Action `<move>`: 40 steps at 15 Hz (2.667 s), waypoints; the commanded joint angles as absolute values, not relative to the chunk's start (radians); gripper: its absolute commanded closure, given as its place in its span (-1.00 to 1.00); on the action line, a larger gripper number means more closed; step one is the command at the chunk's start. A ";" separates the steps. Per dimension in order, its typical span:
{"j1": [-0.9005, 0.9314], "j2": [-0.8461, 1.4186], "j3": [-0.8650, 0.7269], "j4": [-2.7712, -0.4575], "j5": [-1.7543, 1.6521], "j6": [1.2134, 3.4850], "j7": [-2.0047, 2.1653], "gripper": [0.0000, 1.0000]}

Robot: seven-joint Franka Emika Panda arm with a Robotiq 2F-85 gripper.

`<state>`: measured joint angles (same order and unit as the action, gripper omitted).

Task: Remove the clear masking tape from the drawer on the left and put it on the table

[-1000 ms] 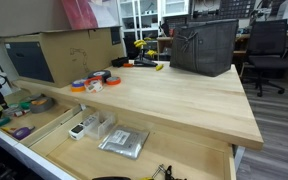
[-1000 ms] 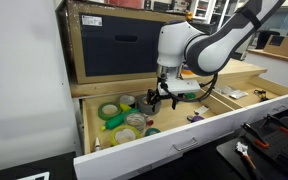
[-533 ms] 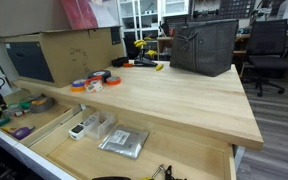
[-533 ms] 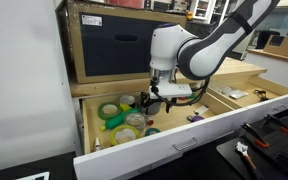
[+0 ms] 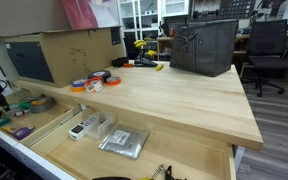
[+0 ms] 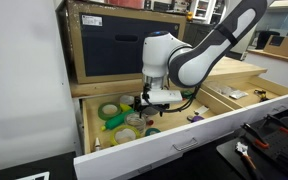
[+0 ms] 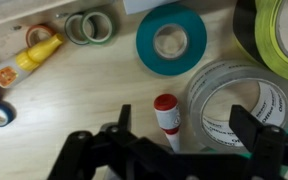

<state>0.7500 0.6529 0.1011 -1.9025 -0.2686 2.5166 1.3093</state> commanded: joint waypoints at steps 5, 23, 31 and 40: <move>0.775 0.730 0.067 -1.815 -0.213 2.550 1.341 -1.00; 0.818 0.796 0.028 -1.757 -0.143 2.580 1.346 0.98; 0.760 0.663 0.099 -1.885 -0.104 2.564 1.230 0.92; 0.652 0.345 0.202 -2.188 -0.036 2.476 1.031 0.92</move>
<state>0.6951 0.4870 0.1765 -2.0566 -0.0671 2.5225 1.0954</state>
